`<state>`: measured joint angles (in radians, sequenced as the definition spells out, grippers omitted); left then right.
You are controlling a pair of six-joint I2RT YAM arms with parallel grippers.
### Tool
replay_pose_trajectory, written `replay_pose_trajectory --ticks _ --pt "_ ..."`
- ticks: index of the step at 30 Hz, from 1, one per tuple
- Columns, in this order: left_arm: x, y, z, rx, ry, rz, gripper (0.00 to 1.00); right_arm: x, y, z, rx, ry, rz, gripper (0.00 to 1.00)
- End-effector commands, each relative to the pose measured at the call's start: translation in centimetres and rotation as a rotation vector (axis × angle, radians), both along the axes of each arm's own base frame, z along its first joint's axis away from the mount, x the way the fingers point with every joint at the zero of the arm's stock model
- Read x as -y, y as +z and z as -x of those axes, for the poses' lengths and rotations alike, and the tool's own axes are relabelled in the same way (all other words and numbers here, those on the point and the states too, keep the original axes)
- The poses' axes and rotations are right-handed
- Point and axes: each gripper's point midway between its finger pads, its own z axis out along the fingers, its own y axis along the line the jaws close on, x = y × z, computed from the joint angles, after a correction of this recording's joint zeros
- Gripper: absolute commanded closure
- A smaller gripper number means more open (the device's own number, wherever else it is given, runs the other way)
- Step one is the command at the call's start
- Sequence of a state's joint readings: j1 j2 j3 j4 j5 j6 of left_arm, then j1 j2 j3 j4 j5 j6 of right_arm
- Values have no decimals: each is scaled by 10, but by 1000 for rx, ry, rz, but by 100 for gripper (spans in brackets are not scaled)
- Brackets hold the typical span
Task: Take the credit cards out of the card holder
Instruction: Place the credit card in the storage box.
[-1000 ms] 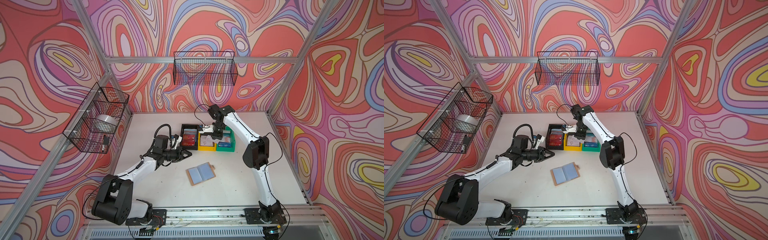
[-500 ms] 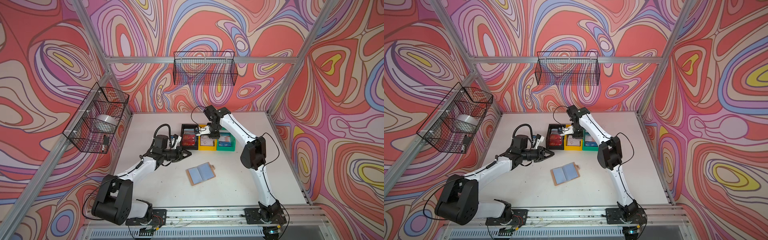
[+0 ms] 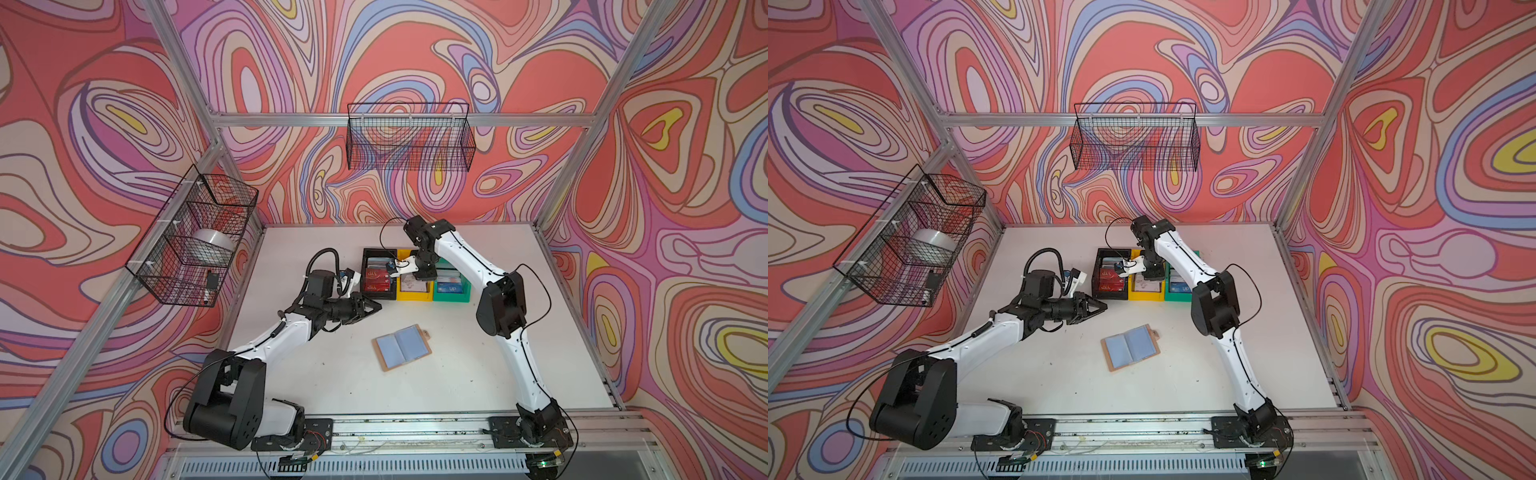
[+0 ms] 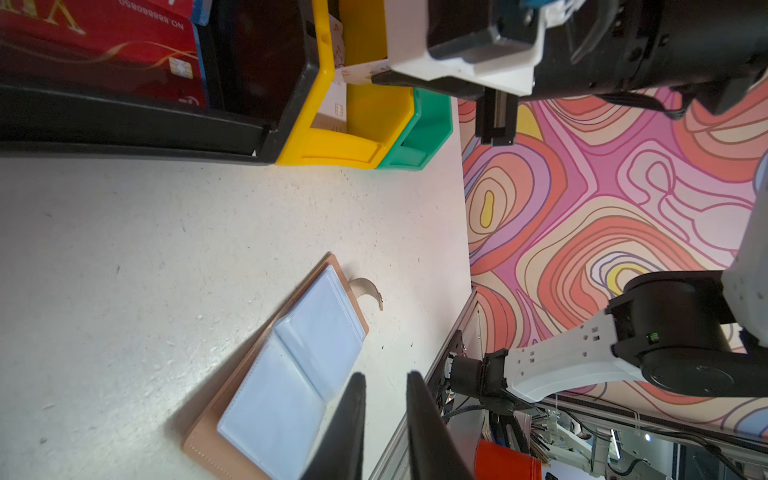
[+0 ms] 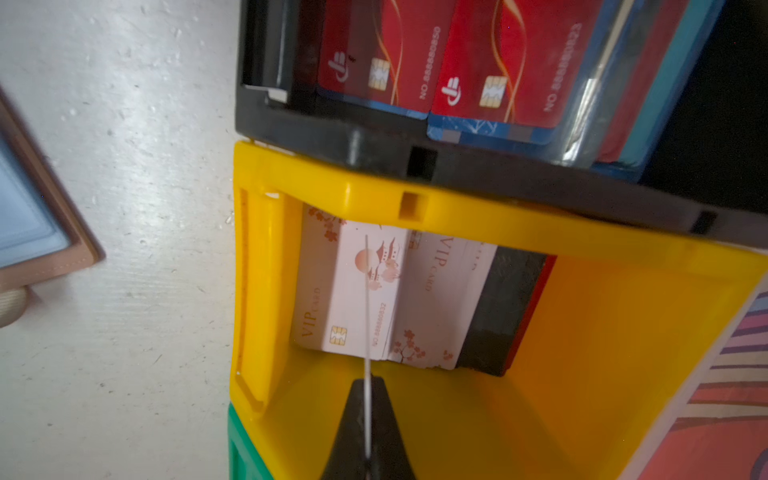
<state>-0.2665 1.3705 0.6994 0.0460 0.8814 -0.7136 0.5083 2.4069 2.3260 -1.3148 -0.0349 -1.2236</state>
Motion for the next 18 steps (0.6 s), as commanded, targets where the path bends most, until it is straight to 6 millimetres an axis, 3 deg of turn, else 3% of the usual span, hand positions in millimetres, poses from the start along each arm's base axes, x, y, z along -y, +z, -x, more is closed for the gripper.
replay_pose_trajectory --ticks 1,10,18 --pt "-3 -1 -2 12 18 4 78 4 -3 9 -30 14 17 100" --pt "-4 -3 -3 3 23 2 78 1 -10 26 -89 43 27 100" --pt "-7 -5 -3 -2 28 -4 78 -1 -16 28 -104 46 27 100"
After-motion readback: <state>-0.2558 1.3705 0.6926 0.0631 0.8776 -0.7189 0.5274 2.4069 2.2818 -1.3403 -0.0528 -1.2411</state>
